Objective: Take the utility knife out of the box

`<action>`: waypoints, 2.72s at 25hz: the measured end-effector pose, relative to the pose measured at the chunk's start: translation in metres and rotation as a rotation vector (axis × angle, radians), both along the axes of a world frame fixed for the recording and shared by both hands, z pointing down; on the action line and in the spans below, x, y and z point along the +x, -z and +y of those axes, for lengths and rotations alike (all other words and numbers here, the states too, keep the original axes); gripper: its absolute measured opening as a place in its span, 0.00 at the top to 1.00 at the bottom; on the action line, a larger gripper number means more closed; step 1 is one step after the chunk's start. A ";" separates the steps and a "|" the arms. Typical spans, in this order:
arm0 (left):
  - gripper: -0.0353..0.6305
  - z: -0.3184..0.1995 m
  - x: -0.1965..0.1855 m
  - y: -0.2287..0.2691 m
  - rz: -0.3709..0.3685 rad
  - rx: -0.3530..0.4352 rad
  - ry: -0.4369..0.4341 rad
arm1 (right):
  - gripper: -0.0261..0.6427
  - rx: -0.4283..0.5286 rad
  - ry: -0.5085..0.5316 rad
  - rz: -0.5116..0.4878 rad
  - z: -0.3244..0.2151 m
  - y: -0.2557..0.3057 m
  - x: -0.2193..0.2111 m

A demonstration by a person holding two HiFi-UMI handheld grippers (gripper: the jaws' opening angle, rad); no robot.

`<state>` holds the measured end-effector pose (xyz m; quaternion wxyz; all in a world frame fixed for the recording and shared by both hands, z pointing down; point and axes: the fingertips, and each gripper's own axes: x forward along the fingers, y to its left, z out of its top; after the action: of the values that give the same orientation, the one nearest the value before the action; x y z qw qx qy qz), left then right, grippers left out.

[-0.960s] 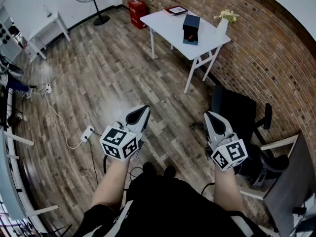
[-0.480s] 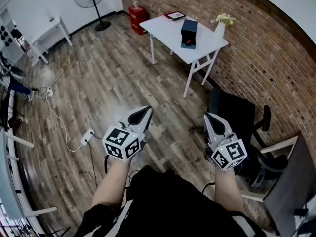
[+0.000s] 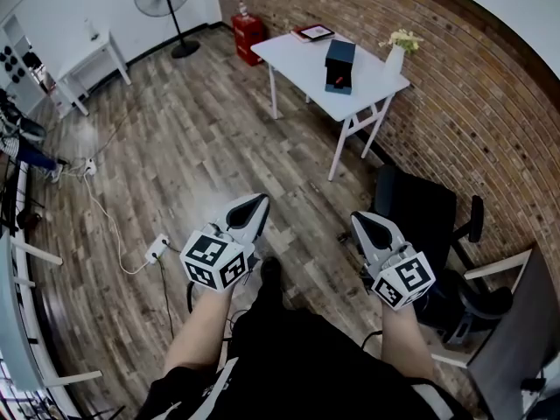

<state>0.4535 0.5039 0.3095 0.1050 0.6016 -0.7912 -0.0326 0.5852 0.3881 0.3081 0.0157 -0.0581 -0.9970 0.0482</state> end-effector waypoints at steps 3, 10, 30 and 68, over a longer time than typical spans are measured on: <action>0.94 -0.008 -0.023 -0.005 -0.021 -0.009 0.016 | 0.96 -0.025 -0.030 0.008 -0.015 -0.005 -0.019; 0.94 -0.038 -0.103 -0.004 -0.078 -0.024 0.019 | 0.96 -0.056 -0.086 0.021 -0.053 -0.006 -0.094; 0.94 -0.070 -0.293 -0.012 -0.030 -0.006 -0.008 | 0.96 -0.099 -0.178 0.114 -0.095 -0.027 -0.262; 0.94 -0.383 -0.436 -0.061 0.032 -0.137 -0.161 | 0.96 -0.215 -0.219 0.190 -0.366 -0.086 -0.422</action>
<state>0.0172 0.1206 0.3702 0.1606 0.6541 -0.7389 0.0205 0.1627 0.0218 0.3939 0.0980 0.0540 -0.9805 0.1613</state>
